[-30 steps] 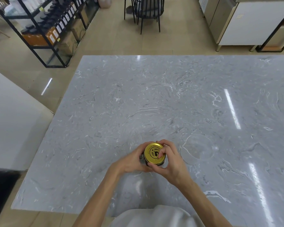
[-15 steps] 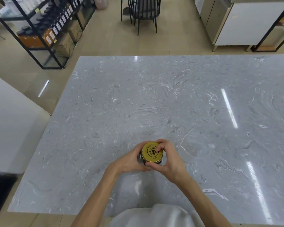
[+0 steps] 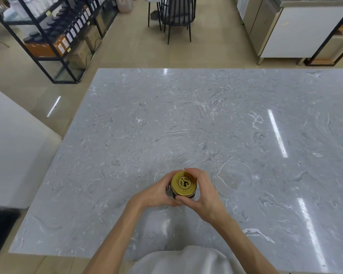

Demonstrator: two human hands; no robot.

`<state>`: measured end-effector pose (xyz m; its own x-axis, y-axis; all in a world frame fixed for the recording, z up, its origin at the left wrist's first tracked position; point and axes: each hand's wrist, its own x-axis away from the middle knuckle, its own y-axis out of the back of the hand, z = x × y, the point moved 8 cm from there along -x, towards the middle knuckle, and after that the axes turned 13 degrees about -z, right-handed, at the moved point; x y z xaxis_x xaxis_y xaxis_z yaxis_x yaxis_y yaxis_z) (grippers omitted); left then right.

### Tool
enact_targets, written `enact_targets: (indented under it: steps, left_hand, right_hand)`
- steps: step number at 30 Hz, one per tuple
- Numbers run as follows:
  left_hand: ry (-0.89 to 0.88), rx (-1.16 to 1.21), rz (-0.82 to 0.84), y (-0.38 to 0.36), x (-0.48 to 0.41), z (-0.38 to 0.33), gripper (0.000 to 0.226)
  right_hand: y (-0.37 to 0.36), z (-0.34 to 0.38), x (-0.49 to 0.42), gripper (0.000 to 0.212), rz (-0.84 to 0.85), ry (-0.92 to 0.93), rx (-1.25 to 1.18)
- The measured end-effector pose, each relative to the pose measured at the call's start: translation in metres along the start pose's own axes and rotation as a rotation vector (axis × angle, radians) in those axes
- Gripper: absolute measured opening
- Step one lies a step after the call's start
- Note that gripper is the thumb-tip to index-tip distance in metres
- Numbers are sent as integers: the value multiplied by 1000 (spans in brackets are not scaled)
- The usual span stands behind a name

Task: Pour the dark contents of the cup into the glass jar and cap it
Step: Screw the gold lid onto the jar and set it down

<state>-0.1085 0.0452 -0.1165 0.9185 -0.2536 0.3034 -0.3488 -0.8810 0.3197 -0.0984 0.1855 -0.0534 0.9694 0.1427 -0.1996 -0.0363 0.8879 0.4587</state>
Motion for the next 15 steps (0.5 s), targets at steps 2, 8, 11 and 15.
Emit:
enact_targets:
  steps: [2, 8, 11, 15]
  left_hand:
    - [8, 5, 2, 0, 0, 1, 91]
    - [24, -52, 18, 2, -3, 4, 96]
    - [26, -54, 30, 1, -3, 6, 97]
    - [17, -58, 36, 1, -3, 5, 93]
  right_hand:
    - [2, 2, 0, 76, 6, 18, -11]
    - [8, -5, -1, 74, 52, -27, -70]
    - [7, -10, -2, 76, 58, -91, -38]
    - [5, -15, 2, 77, 62, -112, 7]
